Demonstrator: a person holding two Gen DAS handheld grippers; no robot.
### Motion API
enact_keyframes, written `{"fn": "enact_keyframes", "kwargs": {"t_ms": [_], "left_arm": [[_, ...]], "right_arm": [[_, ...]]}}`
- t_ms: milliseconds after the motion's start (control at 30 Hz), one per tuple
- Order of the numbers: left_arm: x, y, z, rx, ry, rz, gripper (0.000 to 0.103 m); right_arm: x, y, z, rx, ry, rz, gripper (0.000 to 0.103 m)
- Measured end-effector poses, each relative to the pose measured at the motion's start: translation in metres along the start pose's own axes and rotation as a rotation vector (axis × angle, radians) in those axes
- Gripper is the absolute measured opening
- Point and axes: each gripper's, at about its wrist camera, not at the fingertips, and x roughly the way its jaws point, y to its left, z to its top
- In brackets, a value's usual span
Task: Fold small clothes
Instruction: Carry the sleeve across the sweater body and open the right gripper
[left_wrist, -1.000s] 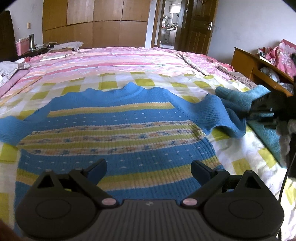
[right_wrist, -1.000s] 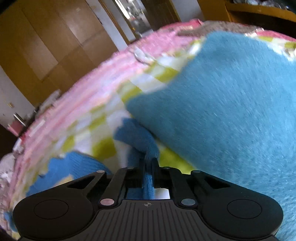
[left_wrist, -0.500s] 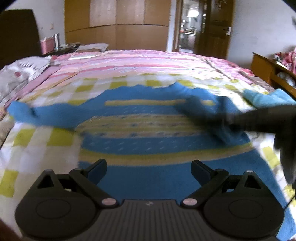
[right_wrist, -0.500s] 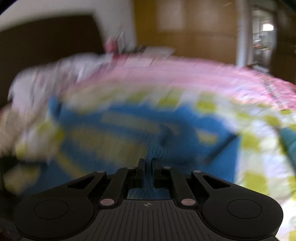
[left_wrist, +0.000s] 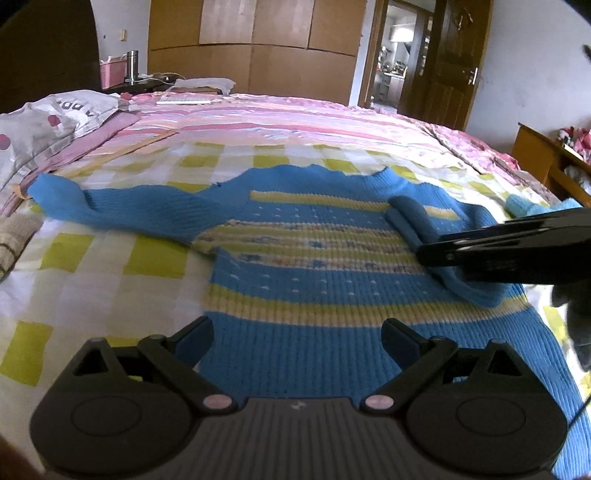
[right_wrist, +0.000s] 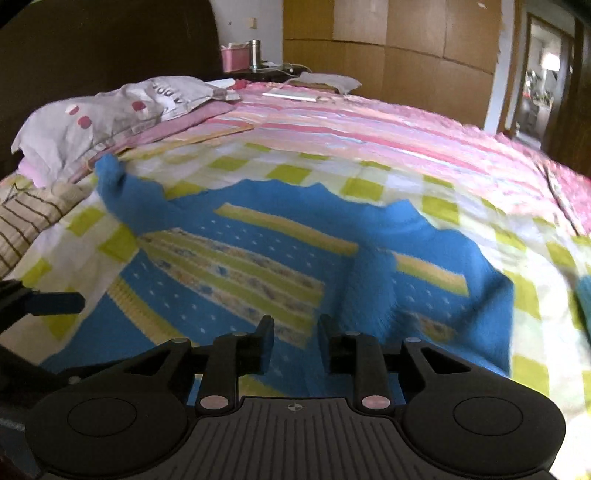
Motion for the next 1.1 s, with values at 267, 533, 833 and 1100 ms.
{"fn": "enact_keyframes", "kwargs": {"t_ms": [267, 533, 833, 1100], "left_arm": [[0.001, 0.007, 0.003, -0.009, -0.006, -0.007, 0.102], [0.000, 0.013, 0.005, -0.017, -0.020, -0.011, 0.102], [-0.004, 0.024, 0.009, -0.055, -0.046, 0.001, 0.102], [0.000, 0.025, 0.008, -0.056, -0.035, -0.006, 0.102]], "right_arm": [[0.045, -0.001, 0.016, -0.036, 0.060, -0.148, 0.025], [0.058, -0.018, 0.022, 0.047, 0.068, -0.155, 0.009], [0.030, 0.018, 0.060, 0.086, -0.119, 0.164, 0.007], [0.022, 0.021, 0.042, 0.039, -0.062, 0.256, 0.016]]}}
